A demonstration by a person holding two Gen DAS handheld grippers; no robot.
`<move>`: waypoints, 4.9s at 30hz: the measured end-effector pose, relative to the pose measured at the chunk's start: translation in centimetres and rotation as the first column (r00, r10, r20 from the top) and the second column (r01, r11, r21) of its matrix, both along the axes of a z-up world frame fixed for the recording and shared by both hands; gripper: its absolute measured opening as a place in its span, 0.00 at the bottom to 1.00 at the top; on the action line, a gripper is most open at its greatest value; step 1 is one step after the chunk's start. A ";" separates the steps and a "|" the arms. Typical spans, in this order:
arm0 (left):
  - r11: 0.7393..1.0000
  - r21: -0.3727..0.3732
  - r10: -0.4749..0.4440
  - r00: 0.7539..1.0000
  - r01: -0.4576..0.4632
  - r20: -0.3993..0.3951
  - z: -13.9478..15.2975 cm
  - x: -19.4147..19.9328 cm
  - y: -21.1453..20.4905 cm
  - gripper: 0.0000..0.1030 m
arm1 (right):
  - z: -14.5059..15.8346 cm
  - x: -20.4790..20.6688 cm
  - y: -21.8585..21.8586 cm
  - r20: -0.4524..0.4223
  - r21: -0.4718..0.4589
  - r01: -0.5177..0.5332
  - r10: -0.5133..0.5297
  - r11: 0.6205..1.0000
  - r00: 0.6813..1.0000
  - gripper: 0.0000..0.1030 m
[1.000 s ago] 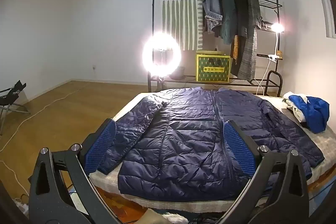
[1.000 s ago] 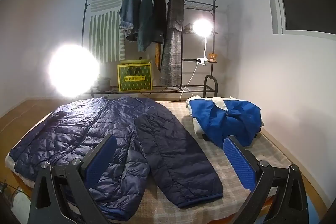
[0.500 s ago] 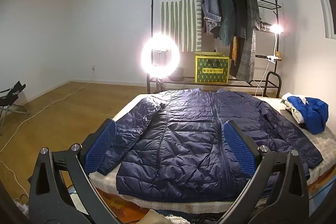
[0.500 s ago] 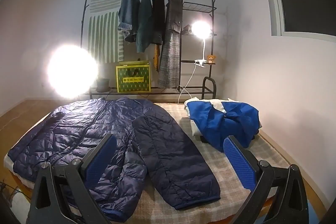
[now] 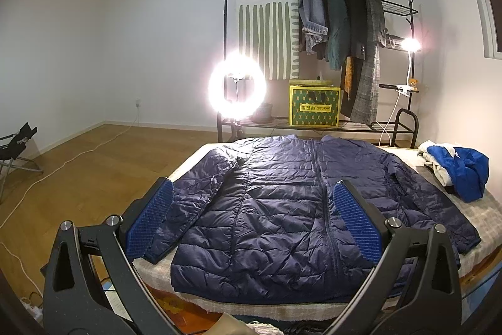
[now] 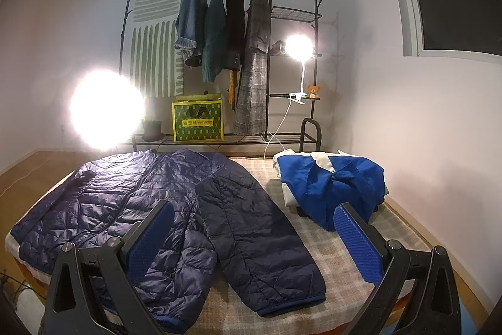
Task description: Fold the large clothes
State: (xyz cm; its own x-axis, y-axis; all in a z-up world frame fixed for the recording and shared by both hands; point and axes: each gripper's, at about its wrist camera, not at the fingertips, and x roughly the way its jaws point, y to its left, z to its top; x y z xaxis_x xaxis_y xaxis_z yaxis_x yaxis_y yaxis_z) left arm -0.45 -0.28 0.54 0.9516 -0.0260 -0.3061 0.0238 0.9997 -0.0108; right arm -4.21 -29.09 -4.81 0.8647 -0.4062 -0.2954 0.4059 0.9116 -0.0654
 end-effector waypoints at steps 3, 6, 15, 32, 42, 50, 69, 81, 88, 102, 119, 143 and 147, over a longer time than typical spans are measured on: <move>1.000 0.004 0.000 1.000 0.000 -0.002 0.1 0.0 -0.6 1.00 | 0.0 0.0 0.0 0.000 0.000 0.000 0.000 1.000 1.000 1.00; 1.000 0.005 0.000 1.000 0.000 -0.002 0.3 -0.1 -0.8 1.00 | 0.0 0.0 -0.1 0.001 0.001 -0.001 0.001 1.000 1.000 1.00; 1.000 0.005 0.000 1.000 0.000 -0.003 0.3 0.1 -0.9 1.00 | 0.0 0.0 0.0 0.006 -0.002 -0.003 0.003 1.000 1.000 1.00; 1.000 0.003 0.001 1.000 -0.001 -0.002 0.3 0.2 -0.9 1.00 | 0.0 0.2 0.1 0.003 0.003 -0.008 0.008 1.000 1.000 1.00; 1.000 0.005 0.005 1.000 -0.005 -0.005 0.1 0.4 -1.0 1.00 | -0.2 0.3 -0.1 -0.001 0.004 -0.011 0.011 1.000 1.000 1.00; 1.000 0.006 0.008 1.000 -0.008 -0.012 -0.3 0.4 -1.1 1.00 | -0.2 0.4 -0.1 -0.002 0.005 -0.011 0.011 1.000 1.000 1.00; 0.985 -0.049 0.160 0.977 -0.168 -0.139 -4.6 6.7 7.3 1.00 | -0.4 3.3 -1.0 -0.048 0.012 -0.058 0.059 0.998 0.997 1.00; 0.860 -0.262 0.296 0.846 -0.438 -0.443 -13.2 13.4 22.1 0.96 | -0.2 5.4 -3.2 -0.053 0.022 -0.102 0.103 0.995 0.993 1.00; 0.688 -0.480 0.223 0.789 -0.544 -0.573 -18.1 13.5 27.7 0.89 | -1.2 6.1 -4.5 -0.071 0.043 -0.139 0.142 0.989 0.987 1.00; 0.662 -0.465 0.169 0.721 -0.588 -0.671 -22.4 15.7 27.7 0.73 | -1.5 7.4 -4.1 -0.074 0.063 -0.181 0.185 0.982 0.980 1.00; 0.771 -0.514 0.088 0.861 -0.377 -0.500 -16.4 18.5 25.3 0.08 | -1.4 10.3 1.4 -0.124 0.015 -0.231 0.231 0.973 0.965 0.99; 0.865 -0.488 -0.387 0.774 0.116 -0.501 -13.8 32.5 -3.1 0.08 | -0.3 16.4 1.1 -0.193 0.183 -0.284 0.317 0.941 0.928 0.69; 0.865 -0.491 -0.395 0.740 0.102 -0.544 -15.5 33.4 -4.7 0.09 | 0.0 19.3 1.3 -0.215 0.247 -0.314 0.368 0.917 0.905 0.69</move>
State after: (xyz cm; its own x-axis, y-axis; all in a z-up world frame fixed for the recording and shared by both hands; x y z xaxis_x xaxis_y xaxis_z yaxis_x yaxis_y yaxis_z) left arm 32.95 -4.97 -15.00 0.4983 -0.4931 -0.7131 0.1121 0.8523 -0.5110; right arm 15.05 -27.77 -4.79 0.8246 -0.0084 -0.5656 0.0624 0.9951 0.0762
